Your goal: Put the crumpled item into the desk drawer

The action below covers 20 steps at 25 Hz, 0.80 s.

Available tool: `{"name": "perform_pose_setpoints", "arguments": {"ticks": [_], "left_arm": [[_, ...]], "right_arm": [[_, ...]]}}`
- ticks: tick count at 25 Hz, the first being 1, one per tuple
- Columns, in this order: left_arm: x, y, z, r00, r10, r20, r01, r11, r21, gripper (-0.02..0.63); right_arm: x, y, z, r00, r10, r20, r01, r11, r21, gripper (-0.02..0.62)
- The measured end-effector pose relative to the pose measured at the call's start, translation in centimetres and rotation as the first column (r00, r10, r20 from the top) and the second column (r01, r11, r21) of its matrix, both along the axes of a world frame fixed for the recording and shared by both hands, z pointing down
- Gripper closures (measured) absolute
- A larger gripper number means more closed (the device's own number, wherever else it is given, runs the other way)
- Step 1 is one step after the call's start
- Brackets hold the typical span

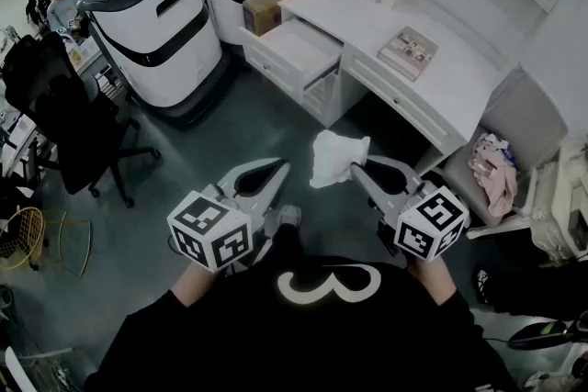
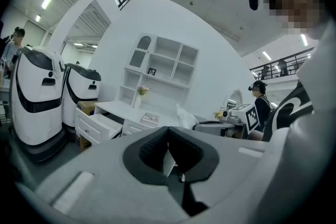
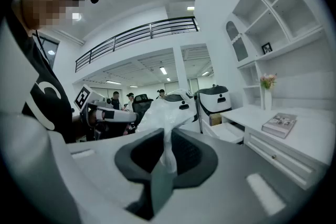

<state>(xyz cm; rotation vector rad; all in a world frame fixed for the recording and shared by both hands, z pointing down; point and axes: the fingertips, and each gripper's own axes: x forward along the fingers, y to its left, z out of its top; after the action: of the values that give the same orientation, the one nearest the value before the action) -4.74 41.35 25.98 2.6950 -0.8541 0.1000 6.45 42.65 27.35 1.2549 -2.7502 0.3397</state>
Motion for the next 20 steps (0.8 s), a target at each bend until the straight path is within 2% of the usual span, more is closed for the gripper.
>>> {"name": "perform_pose_setpoints", "arguments": {"ticks": [9, 20], "left_arm": [[0.9, -0.2, -0.4, 1.000, 0.019, 0.015, -0.019, 1.000, 0.005, 0.597], [2.8, -6.0, 1.4, 0.998, 0.055, 0.024, -0.055, 0.998, -0.013, 0.597]], "right_arm": [[1.5, -0.3, -0.2, 0.999, 0.035, 0.014, -0.035, 0.999, 0.004, 0.548], [3.3, -6.0, 1.6, 0.996, 0.084, 0.036, -0.084, 0.996, -0.020, 0.548]]}}
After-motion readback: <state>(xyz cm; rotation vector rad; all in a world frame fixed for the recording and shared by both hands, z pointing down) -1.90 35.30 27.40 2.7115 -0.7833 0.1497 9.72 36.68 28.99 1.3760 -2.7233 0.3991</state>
